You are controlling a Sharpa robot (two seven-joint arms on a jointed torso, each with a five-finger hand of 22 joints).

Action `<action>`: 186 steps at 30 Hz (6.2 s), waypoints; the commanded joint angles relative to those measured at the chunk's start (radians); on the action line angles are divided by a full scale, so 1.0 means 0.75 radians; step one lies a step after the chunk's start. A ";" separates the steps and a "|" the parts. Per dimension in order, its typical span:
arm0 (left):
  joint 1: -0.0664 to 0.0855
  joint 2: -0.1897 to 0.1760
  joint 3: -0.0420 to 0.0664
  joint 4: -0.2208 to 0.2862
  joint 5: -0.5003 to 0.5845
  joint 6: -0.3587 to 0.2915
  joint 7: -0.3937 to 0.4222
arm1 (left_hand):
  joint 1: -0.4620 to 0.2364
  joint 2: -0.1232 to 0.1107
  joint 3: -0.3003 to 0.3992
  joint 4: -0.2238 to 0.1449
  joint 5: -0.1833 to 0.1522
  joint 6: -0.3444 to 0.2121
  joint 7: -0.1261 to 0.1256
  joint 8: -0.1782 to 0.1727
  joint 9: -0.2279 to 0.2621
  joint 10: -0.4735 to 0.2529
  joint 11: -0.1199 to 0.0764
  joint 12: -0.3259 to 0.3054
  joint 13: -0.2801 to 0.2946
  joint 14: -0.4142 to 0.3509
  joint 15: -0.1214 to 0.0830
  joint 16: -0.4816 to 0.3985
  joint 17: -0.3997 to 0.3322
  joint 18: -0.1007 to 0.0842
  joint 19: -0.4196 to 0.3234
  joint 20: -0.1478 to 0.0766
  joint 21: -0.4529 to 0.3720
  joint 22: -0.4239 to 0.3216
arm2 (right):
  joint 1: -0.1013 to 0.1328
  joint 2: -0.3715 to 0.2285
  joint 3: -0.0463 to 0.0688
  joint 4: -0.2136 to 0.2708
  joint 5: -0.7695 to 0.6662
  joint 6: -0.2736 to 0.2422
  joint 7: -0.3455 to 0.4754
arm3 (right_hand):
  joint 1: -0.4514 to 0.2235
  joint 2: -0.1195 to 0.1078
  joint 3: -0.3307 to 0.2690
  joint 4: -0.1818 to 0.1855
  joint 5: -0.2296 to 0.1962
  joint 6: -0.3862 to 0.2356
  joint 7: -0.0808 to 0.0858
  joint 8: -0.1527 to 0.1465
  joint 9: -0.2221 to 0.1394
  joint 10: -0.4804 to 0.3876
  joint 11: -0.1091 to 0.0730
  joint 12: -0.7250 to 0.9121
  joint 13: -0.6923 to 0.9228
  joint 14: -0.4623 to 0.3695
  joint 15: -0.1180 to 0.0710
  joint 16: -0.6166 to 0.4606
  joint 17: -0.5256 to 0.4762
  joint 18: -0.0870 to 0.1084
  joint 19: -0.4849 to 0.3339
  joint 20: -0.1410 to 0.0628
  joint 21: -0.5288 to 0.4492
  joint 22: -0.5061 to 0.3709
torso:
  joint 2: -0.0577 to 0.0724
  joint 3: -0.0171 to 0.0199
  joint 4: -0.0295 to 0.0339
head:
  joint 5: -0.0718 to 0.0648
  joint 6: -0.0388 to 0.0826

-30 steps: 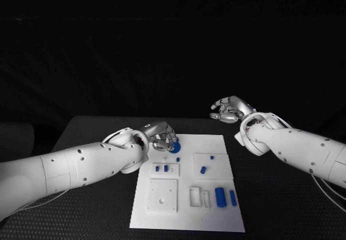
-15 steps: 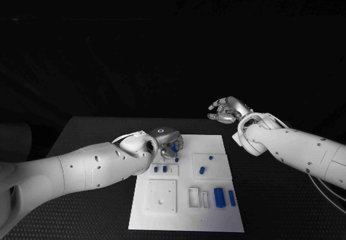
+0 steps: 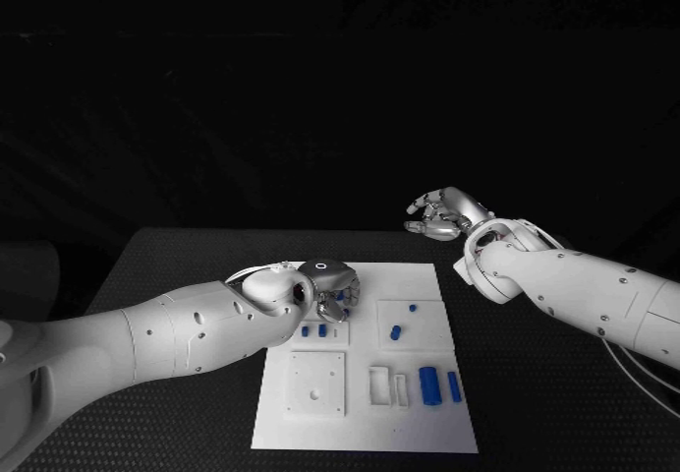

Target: Assemble the parts on the task board

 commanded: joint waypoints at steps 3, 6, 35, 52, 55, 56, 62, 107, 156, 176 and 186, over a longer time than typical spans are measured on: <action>-0.002 0.011 -0.002 -0.018 -0.039 0.054 -0.006 | -0.011 0.007 -0.001 0.010 -0.001 0.002 0.009 -0.004 -0.004 0.013 -0.001 -0.011 -0.003 0.010 -0.001 0.009 0.004 0.019 0.012 -0.027 0.006 0.013 | 0.000 0.001 0.001 0.002 0.000 0.014 0.013 | -0.002 0.014 0.001 0.002 0.009 -0.003 0.010 0.005 0.002 -0.007 0.001 0.009 -0.002 -0.008 0.001 0.009 -0.002 0.070 0.009 0.002 -0.005 0.025 | -0.001 0.0006 0.0010 | -0.001 -0.003; -0.005 0.017 -0.003 -0.029 -0.039 0.046 -0.006 | -0.010 0.011 0.000 0.012 0.002 0.003 0.010 -0.004 -0.005 0.015 -0.001 -0.015 -0.003 0.011 -0.001 0.012 0.006 0.020 0.013 -0.027 0.006 0.014 | 0.000 0.001 0.001 0.003 0.000 0.014 0.013 | -0.002 0.014 0.000 0.002 0.010 -0.003 0.010 0.005 0.002 -0.007 0.001 0.009 -0.002 -0.008 0.001 0.009 -0.002 0.070 0.009 0.002 -0.005 0.025 | -0.001 0.0008 0.0006 | 0.000 -0.003; -0.025 0.068 -0.003 -0.113 -0.037 0.039 0.005 | -0.018 0.064 0.007 0.044 0.012 -0.013 0.023 -0.016 -0.033 0.048 -0.001 -0.066 -0.015 0.033 -0.002 0.029 0.022 0.030 0.036 -0.026 0.004 0.022 | 0.000 0.004 0.001 0.007 0.000 0.015 0.013 | -0.002 0.015 0.000 0.001 0.012 -0.004 0.010 0.005 0.002 -0.007 0.001 0.011 -0.004 -0.008 0.001 0.010 -0.003 0.070 0.009 0.002 -0.005 0.025 | -0.002 0.0022 0.0002 | -0.009 -0.003; -0.041 0.094 -0.003 -0.142 -0.034 0.065 0.005 | -0.018 0.106 0.002 0.048 0.009 0.035 0.007 0.008 -0.043 0.116 -0.019 -0.073 -0.009 0.066 -0.020 0.047 0.034 0.031 0.058 -0.040 0.013 0.025 | 0.000 0.003 0.001 0.010 0.000 0.018 0.013 | -0.002 0.015 0.000 0.001 0.012 -0.003 0.010 0.005 0.002 -0.007 0.001 0.012 -0.005 -0.008 0.001 0.010 -0.004 0.070 0.010 0.002 -0.005 0.025 | -0.001 0.0021 -0.0002 | -0.014 -0.004; -0.042 0.094 -0.003 -0.145 -0.034 0.070 0.000 | -0.016 0.111 0.003 0.046 0.010 0.043 0.004 0.013 -0.045 0.127 -0.022 -0.073 -0.008 0.072 -0.022 0.050 0.036 0.031 0.062 -0.042 0.015 0.026 | 0.000 0.003 0.001 0.011 0.000 0.018 0.013 | -0.002 0.015 0.000 0.001 0.012 -0.003 0.010 0.005 0.002 -0.007 0.001 0.012 -0.006 -0.008 0.001 0.011 -0.004 0.070 0.010 0.002 -0.005 0.025 | -0.002 0.0022 0.0009 | -0.015 -0.006; -0.042 0.094 -0.003 -0.145 -0.034 0.070 -0.001 | -0.014 0.114 0.004 0.045 0.010 0.047 0.003 0.015 -0.045 0.132 -0.023 -0.073 -0.007 0.074 -0.024 0.051 0.037 0.031 0.063 -0.043 0.015 0.026 | 0.000 0.003 0.001 0.011 0.000 0.018 0.013 | -0.002 0.015 -0.001 0.001 0.012 -0.003 0.010 0.005 0.002 -0.007 0.001 0.012 -0.006 -0.008 0.001 0.011 -0.004 0.070 0.010 0.002 -0.005 0.025 | -0.002 0.0024 0.0009 | -0.016 -0.006; -0.042 0.095 -0.003 -0.154 -0.038 0.070 -0.008 | 0.009 0.126 0.012 0.027 0.017 0.064 -0.003 0.022 -0.049 0.154 -0.030 -0.078 -0.005 0.093 -0.030 0.057 0.040 0.030 0.069 -0.049 0.015 0.024 | 0.000 0.003 0.001 0.011 0.000 0.017 0.013 | -0.003 0.015 -0.001 0.001 0.013 -0.003 0.010 0.005 0.002 -0.007 0.001 0.013 -0.006 -0.008 0.001 0.011 -0.004 0.070 0.010 0.002 -0.005 0.025 | -0.002 0.0023 0.0004 | -0.017 -0.006; -0.045 0.018 0.008 -0.067 -0.011 -0.091 0.038 | 0.032 0.173 0.028 -0.010 0.045 0.150 -0.033 0.062 -0.063 0.264 -0.068 -0.092 0.015 0.193 -0.068 0.044 0.040 0.028 0.155 -0.085 0.015 0.018 | 0.000 -0.002 0.001 0.013 0.000 0.016 0.014 | -0.003 0.016 -0.002 0.000 0.014 -0.002 0.010 0.006 0.003 -0.007 0.000 0.015 -0.009 -0.007 0.001 0.012 -0.005 0.070 0.011 0.001 -0.005 0.025 | -0.002 0.0026 0.0016 | -0.017 -0.003; -0.045 -0.192 0.080 0.052 0.042 -0.033 0.009 | 0.030 0.168 0.032 -0.009 0.043 0.155 -0.035 0.062 -0.067 0.271 -0.070 -0.098 0.016 0.201 -0.071 0.041 0.041 0.026 0.162 -0.089 0.014 0.019 | -0.001 -0.012 0.001 0.012 0.000 0.020 0.013 | -0.002 0.017 -0.002 -0.002 0.015 -0.003 0.010 0.006 0.003 -0.008 0.000 0.017 -0.013 -0.008 0.000 0.013 -0.007 0.070 0.011 0.001 -0.005 0.025 | -0.001 0.0021 -0.0002 | -0.009 -0.006; -0.059 -0.182 0.078 0.045 0.047 -0.015 0.012 | 0.029 0.169 0.034 -0.008 0.042 0.155 -0.034 0.061 -0.068 0.272 -0.070 -0.101 0.016 0.201 -0.070 0.039 0.041 0.025 0.160 -0.089 0.012 0.019 | -0.001 -0.010 0.001 0.013 -0.001 0.020 0.013 | -0.002 0.017 -0.002 -0.002 0.016 -0.003 0.010 0.006 0.003 -0.008 0.000 0.018 -0.014 -0.008 0.001 0.014 -0.008 0.070 0.011 0.001 -0.006 0.025 | -0.001 0.0023 0.0008 | -0.007 -0.007; -0.066 -0.172 0.077 0.039 0.049 -0.002 0.013 | 0.029 0.170 0.034 -0.008 0.042 0.154 -0.034 0.060 -0.069 0.272 -0.070 -0.102 0.016 0.201 -0.070 0.038 0.041 0.025 0.160 -0.089 0.011 0.019 | -0.001 -0.010 0.001 0.012 -0.001 0.020 0.014 | -0.002 0.017 -0.002 -0.002 0.016 -0.003 0.010 0.006 0.003 -0.008 0.000 0.019 -0.015 -0.008 0.001 0.014 -0.008 0.070 0.011 0.001 -0.006 0.025 | -0.001 0.0020 0.0000 | -0.007 -0.009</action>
